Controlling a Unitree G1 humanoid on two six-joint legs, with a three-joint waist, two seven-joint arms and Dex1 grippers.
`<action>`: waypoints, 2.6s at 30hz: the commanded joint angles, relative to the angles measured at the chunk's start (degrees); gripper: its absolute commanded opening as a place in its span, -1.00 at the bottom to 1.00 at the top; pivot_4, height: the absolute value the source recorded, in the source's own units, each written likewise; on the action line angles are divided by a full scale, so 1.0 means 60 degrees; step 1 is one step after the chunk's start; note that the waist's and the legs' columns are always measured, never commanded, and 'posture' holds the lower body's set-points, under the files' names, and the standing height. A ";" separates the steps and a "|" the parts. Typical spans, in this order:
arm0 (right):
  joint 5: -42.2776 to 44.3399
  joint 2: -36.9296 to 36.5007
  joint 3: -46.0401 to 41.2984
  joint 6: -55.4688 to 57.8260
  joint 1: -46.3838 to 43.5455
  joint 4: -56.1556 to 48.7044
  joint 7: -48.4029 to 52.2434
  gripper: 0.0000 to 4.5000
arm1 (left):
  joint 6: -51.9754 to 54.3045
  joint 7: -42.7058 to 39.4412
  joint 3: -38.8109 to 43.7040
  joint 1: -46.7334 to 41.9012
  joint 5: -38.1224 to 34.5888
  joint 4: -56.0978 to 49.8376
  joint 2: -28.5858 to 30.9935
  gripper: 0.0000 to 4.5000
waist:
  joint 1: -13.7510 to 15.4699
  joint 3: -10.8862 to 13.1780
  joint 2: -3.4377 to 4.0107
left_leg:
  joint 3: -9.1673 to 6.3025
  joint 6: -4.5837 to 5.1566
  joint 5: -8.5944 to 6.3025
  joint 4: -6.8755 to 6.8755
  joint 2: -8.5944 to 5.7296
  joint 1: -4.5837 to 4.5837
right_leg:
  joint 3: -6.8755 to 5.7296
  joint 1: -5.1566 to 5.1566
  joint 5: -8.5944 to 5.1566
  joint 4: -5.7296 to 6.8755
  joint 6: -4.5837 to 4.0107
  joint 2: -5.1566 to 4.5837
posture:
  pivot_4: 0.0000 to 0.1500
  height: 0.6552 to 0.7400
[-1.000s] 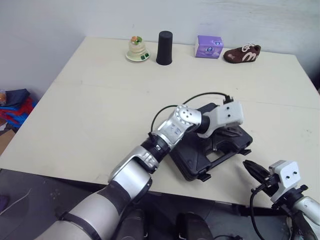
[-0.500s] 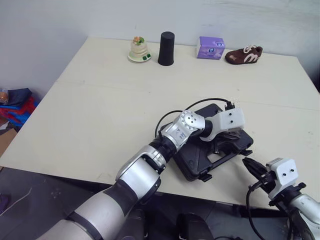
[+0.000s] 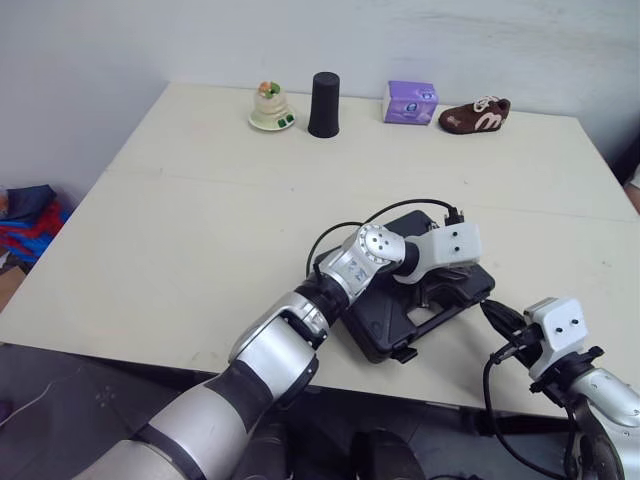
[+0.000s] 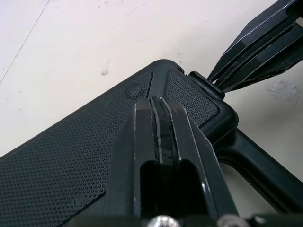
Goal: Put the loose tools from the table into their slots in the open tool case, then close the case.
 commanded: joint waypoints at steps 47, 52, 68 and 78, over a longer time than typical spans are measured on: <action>-0.0561 -0.0333 0.3052 -0.1740 0.1470 -0.0876 0.2488 -1.00 | 0.0731 -0.4666 -0.0019 0.4989 -0.2331 -0.8552 0.4720 -0.99 | 0.0070 0.0064 0.0149 | 0.0022 -0.0054 0.0018 0.0004 0.0002 -0.0044 | 0.0035 -0.0049 -0.0002 0.0000 -0.0003 0.0045 | 1.00 0.95; -0.0381 -0.0294 0.3083 -0.1706 0.1397 -0.1126 0.2422 -1.00 | 0.0673 -0.4237 -0.0516 0.5202 -0.1489 -0.8005 0.5084 -0.99 | 0.0077 0.0063 0.0149 | 0.0018 -0.0064 0.0012 0.0000 0.0014 -0.0037 | 0.0037 -0.0042 -0.0004 -0.0003 -0.0006 0.0039 | 1.00 0.95; 0.0842 -0.0891 0.2580 -0.0676 0.0691 -0.2234 0.2473 -1.00 | -0.0071 -0.3703 -0.1255 0.5639 -0.0850 -0.7289 0.5313 -0.99 | 0.0080 -0.0044 0.0145 | 0.0001 -0.0055 -0.0112 -0.0009 0.0057 0.0139 | 0.0028 0.0160 -0.0012 -0.0091 -0.0022 0.0038 | 1.00 0.95; 0.0850 -0.1008 0.2636 -0.0261 -0.0134 -0.1697 0.2809 -1.00 | 0.0156 -0.3786 -0.1342 0.5660 -0.0895 -0.7335 0.5317 -0.99 | 0.0051 -0.0044 0.0146 | 0.0006 -0.0077 -0.0125 -0.0013 0.0079 0.0142 | 0.0026 0.0158 -0.0015 -0.0099 -0.0028 0.0048 | 1.00 0.95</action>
